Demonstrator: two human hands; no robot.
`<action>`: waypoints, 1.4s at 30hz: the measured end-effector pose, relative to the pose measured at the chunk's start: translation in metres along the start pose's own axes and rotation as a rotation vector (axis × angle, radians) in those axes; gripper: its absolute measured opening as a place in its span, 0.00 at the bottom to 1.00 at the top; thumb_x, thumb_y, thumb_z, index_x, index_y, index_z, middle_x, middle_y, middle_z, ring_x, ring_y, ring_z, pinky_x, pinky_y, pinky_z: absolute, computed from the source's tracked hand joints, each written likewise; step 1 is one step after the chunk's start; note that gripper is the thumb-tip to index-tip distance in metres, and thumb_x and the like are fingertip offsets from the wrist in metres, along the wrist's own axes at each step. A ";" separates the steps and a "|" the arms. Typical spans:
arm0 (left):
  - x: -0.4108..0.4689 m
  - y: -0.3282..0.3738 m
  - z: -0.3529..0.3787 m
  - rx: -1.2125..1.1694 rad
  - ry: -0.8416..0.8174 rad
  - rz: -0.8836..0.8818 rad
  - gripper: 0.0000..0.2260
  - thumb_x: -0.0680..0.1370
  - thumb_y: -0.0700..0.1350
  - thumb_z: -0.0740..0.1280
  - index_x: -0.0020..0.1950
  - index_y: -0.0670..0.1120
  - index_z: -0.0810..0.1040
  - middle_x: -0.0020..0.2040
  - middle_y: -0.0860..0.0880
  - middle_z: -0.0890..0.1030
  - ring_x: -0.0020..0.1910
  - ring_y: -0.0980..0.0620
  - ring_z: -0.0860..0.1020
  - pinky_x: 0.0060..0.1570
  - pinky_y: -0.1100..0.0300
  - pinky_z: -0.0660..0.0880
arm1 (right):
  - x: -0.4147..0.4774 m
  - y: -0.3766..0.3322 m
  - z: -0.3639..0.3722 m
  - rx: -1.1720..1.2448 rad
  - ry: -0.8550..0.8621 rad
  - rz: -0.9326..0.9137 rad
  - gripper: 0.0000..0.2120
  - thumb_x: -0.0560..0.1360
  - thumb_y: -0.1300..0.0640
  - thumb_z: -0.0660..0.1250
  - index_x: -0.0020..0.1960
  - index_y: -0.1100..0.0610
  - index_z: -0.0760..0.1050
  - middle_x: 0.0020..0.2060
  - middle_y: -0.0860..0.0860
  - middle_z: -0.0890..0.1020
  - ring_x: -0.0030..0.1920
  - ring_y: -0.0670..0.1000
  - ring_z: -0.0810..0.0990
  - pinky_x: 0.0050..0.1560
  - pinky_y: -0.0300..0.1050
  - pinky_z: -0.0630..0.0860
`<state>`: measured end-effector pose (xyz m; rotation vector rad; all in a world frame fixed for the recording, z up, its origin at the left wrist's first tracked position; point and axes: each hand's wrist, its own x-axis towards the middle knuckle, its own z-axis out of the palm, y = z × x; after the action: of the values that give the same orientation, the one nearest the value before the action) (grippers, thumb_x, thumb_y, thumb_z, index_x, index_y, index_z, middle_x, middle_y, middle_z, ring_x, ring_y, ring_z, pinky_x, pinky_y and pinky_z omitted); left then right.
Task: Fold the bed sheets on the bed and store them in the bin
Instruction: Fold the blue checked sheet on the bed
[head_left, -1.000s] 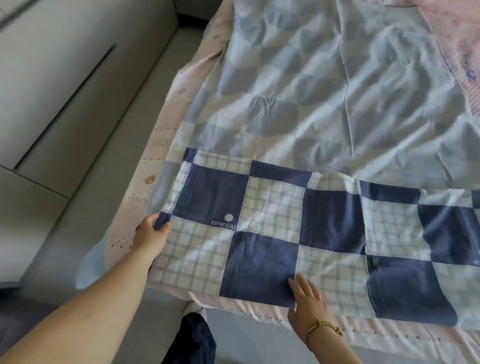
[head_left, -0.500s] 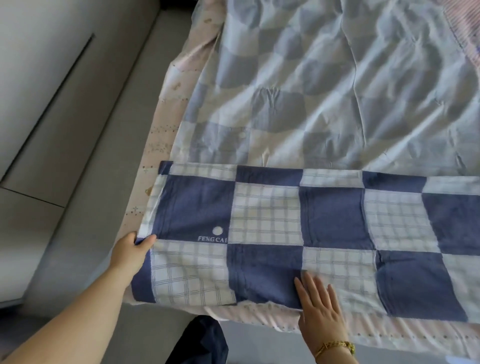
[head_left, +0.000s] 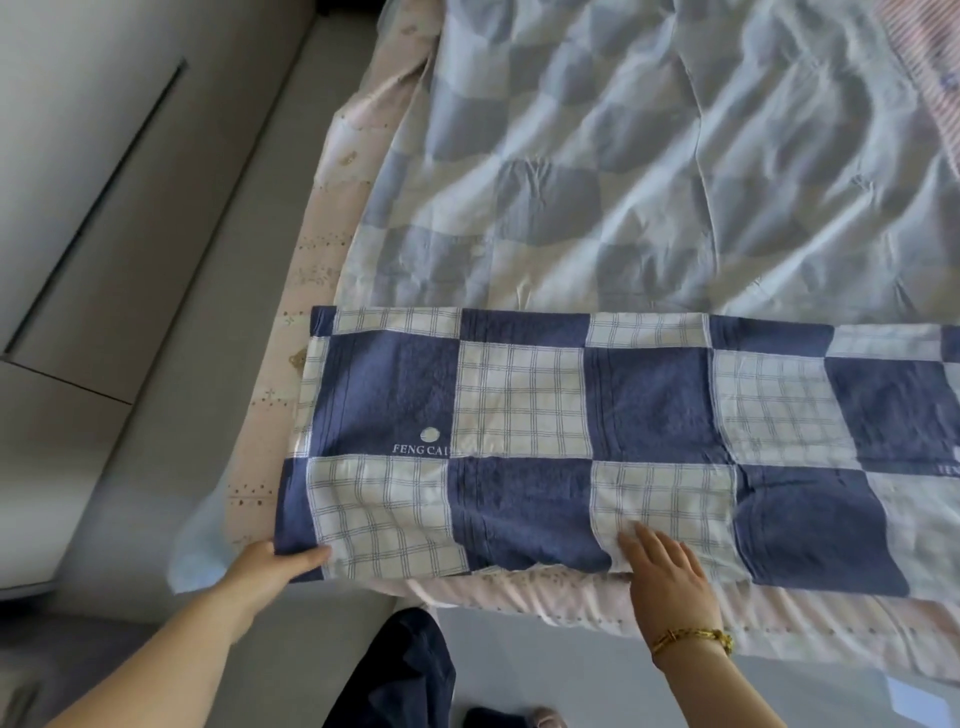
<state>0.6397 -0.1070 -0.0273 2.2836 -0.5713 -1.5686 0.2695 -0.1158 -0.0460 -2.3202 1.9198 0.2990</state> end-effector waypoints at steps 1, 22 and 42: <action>-0.002 -0.004 0.001 -0.007 0.036 0.014 0.11 0.72 0.36 0.70 0.53 0.35 0.78 0.42 0.43 0.81 0.44 0.45 0.77 0.50 0.57 0.71 | -0.001 0.002 -0.005 -0.005 -0.007 -0.022 0.12 0.54 0.64 0.72 0.38 0.58 0.84 0.37 0.53 0.85 0.36 0.54 0.84 0.35 0.49 0.80; -0.032 -0.002 0.073 -0.962 0.103 -0.260 0.15 0.79 0.52 0.60 0.57 0.42 0.72 0.55 0.44 0.73 0.55 0.46 0.74 0.56 0.56 0.68 | -0.023 -0.002 -0.020 1.797 -0.031 1.448 0.17 0.78 0.51 0.60 0.52 0.67 0.71 0.45 0.62 0.77 0.52 0.62 0.78 0.39 0.44 0.78; -0.094 0.035 0.030 -0.970 0.290 0.282 0.19 0.81 0.54 0.55 0.70 0.48 0.67 0.60 0.50 0.74 0.58 0.50 0.73 0.58 0.53 0.70 | -0.040 0.075 -0.085 2.094 0.323 1.203 0.06 0.80 0.60 0.56 0.53 0.60 0.70 0.24 0.54 0.80 0.33 0.52 0.77 0.22 0.39 0.76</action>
<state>0.5765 -0.0929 0.0547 1.5420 -0.0112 -1.0056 0.1951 -0.1100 0.0486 0.1526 1.5875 -1.3117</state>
